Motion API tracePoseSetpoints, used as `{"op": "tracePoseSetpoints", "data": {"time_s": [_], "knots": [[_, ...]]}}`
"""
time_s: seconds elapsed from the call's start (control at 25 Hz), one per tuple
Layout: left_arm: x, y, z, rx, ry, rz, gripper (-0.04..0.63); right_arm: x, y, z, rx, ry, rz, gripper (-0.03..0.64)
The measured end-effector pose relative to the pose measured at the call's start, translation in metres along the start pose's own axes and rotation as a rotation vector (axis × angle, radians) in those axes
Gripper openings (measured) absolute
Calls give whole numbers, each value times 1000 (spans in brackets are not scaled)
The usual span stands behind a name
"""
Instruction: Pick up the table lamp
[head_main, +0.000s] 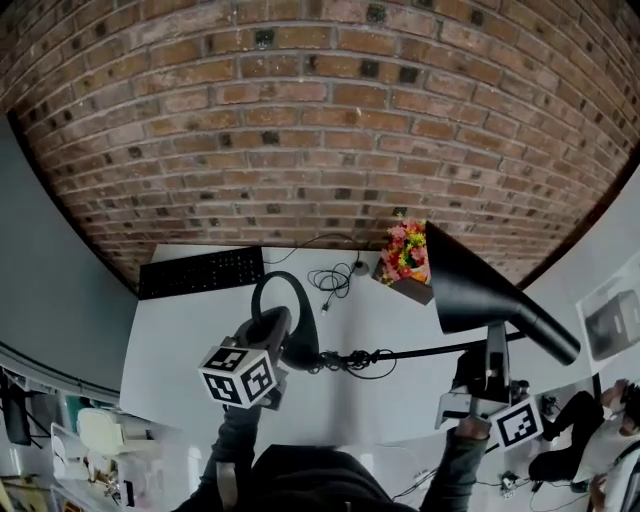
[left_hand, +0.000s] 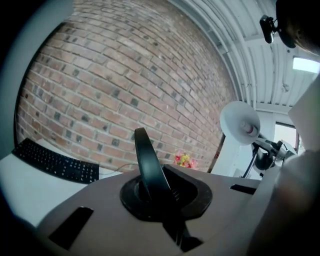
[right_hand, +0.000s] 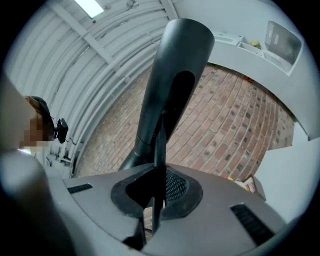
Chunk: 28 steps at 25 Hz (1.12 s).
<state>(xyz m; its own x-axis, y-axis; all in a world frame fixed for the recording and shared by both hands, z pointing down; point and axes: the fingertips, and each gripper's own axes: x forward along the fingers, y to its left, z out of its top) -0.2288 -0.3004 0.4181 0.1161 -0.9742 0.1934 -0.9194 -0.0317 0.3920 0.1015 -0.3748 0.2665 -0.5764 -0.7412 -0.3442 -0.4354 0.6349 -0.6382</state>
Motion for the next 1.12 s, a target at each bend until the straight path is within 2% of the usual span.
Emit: {"op": "tracePoseSetpoints", "data": {"time_s": [0.2,0.44,1.12], "knots": [[-17,-8,46,55,-94,2,5,14,30,19,-7,-42,103,11],[-23,-9,61,62,-124,3,5,20,42,24,1,-51,154,11],[-17,10,58,52,-84,-44,5,21,44,4,5,-52,92,11]]}}
